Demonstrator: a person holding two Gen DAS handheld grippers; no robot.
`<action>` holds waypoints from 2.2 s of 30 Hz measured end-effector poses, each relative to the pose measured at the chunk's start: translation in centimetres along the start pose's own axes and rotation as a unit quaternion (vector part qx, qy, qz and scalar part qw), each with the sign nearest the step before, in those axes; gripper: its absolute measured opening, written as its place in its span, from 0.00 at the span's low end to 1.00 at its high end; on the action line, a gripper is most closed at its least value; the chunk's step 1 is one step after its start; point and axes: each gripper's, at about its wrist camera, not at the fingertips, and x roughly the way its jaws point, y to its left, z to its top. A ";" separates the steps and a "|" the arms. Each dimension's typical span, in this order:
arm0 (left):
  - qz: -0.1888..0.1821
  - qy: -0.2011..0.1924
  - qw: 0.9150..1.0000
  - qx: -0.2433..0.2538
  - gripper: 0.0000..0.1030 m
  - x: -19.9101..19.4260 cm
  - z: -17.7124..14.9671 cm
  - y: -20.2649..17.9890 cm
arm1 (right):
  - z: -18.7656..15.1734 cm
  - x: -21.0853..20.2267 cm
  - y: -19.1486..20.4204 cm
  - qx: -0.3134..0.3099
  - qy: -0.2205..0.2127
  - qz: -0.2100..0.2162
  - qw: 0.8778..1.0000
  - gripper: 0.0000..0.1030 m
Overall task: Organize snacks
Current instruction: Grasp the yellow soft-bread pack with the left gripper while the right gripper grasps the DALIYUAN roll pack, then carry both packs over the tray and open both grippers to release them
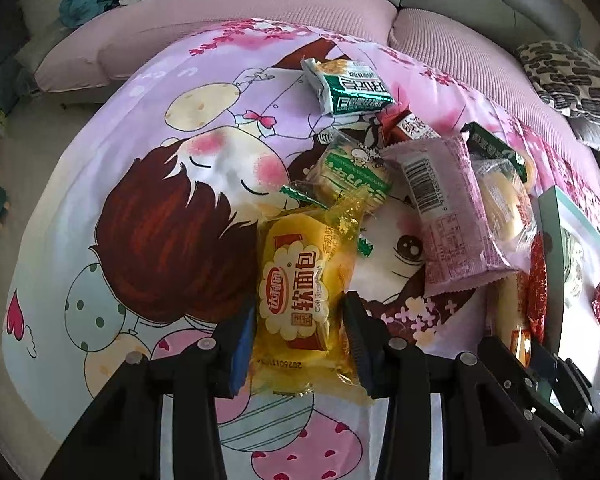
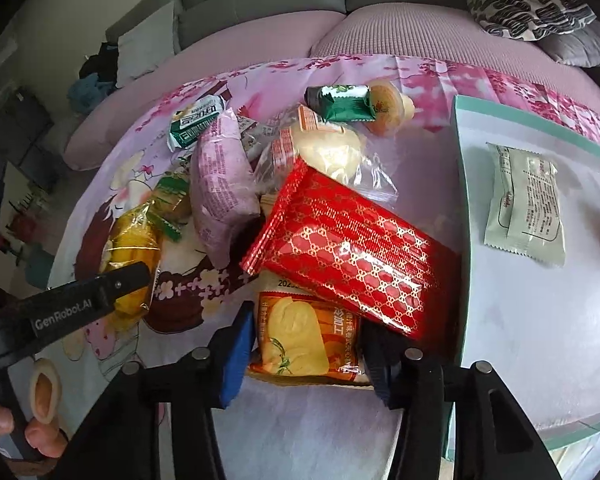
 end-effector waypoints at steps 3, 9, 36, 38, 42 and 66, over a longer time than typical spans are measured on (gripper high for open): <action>-0.004 -0.004 1.000 -0.008 0.41 -0.3 -0.1 0.3 | -0.1 -0.4 -0.2 0.007 0.002 0.008 1.000 0.49; -0.003 -0.015 1.000 -0.016 0.41 -1.3 -0.3 0.2 | -0.3 -1.2 -1.0 0.030 0.003 0.036 0.999 0.41; 0.002 -0.024 1.000 0.008 0.41 -2.5 -0.5 -1.1 | -1.4 -1.9 1.0 -0.011 0.024 0.060 0.998 0.38; 0.003 -0.018 1.000 0.011 0.41 -2.2 -0.6 -1.2 | -1.5 -1.5 1.2 -0.018 0.027 0.054 0.998 0.38; 0.006 -0.014 1.000 0.010 0.41 -2.0 -0.7 -1.0 | -1.5 -0.7 1.5 -0.027 0.036 0.044 0.998 0.38; 0.016 -0.013 1.000 0.015 0.41 -1.8 -0.6 -1.3 | -1.2 0.1 2.3 -0.043 0.027 0.028 0.998 0.37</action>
